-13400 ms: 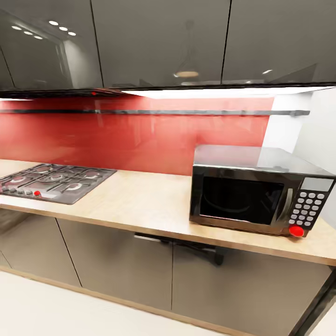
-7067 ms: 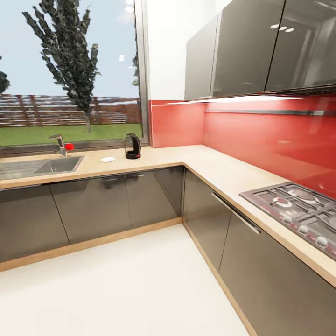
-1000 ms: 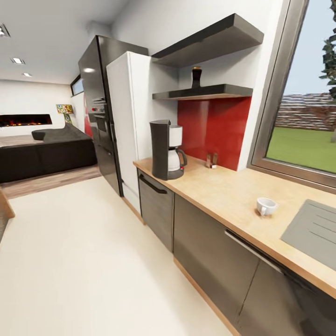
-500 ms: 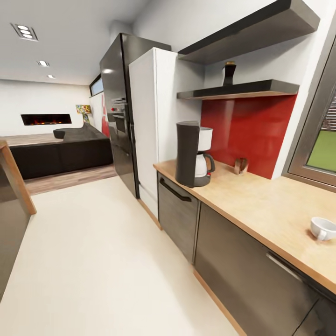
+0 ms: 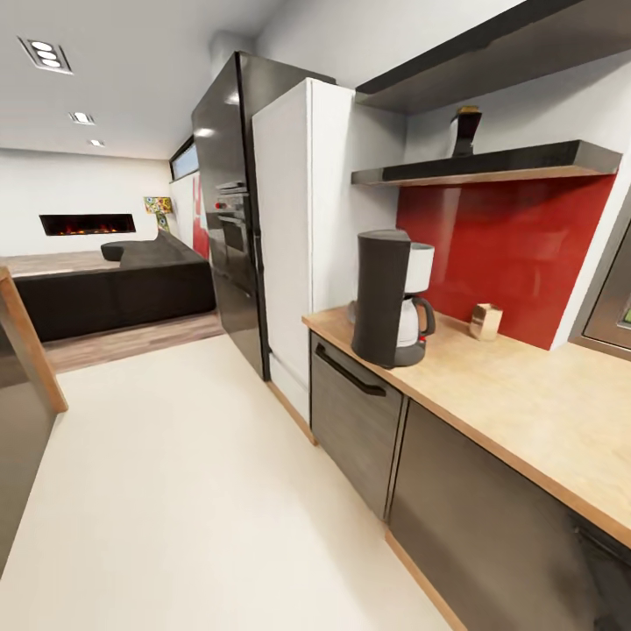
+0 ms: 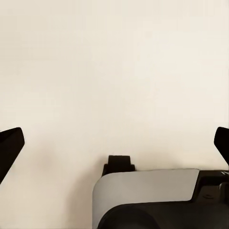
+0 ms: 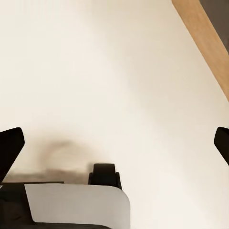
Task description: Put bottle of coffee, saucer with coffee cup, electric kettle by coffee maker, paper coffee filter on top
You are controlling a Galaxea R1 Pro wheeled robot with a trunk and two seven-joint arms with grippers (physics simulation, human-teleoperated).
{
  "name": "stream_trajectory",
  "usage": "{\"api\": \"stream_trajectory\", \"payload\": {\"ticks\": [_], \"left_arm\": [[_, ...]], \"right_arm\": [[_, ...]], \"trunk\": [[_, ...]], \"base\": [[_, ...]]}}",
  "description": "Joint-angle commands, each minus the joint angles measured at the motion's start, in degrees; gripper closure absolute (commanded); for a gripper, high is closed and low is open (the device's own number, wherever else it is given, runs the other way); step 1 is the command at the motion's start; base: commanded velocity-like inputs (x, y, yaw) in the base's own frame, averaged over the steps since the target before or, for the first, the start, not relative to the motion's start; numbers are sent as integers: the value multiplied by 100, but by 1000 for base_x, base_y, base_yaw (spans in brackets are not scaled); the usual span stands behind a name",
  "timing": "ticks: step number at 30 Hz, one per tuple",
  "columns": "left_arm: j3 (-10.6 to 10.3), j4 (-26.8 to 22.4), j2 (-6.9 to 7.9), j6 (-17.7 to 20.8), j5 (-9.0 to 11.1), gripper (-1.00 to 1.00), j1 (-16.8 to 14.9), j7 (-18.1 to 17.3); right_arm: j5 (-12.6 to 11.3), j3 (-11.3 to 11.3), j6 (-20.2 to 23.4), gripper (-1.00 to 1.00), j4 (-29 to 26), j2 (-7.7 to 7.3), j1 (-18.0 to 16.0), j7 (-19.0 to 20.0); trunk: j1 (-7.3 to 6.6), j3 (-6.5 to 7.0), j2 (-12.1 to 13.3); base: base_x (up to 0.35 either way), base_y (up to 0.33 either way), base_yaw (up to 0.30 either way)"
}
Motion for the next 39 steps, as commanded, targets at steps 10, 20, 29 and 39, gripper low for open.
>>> {"api": "stream_trajectory", "payload": {"ticks": [10,20,29,39], "left_arm": [[6,-6,-1,-9,1,-100,1,-1],[6,-6,-1,-10,1,-100,2,-4],[6,-6,-1,-17,1,-100,2,-2],[6,-6,-1,-18,1,-100,1,-1]], "right_arm": [[4,2,-4,-100,0,-1,-3,-2],[4,2,-4,-100,0,-1,-3,-2],[7,2,-4,-100,0,-1,-3,-2],[10,2,-4,-100,0,-1,-3,-2]], "trunk": [[3,-5,-2],[3,-5,-2],[3,-5,-2],[3,-5,-2]], "base": [[289,222,0],[289,224,0],[289,224,0],[289,225,0]]}}
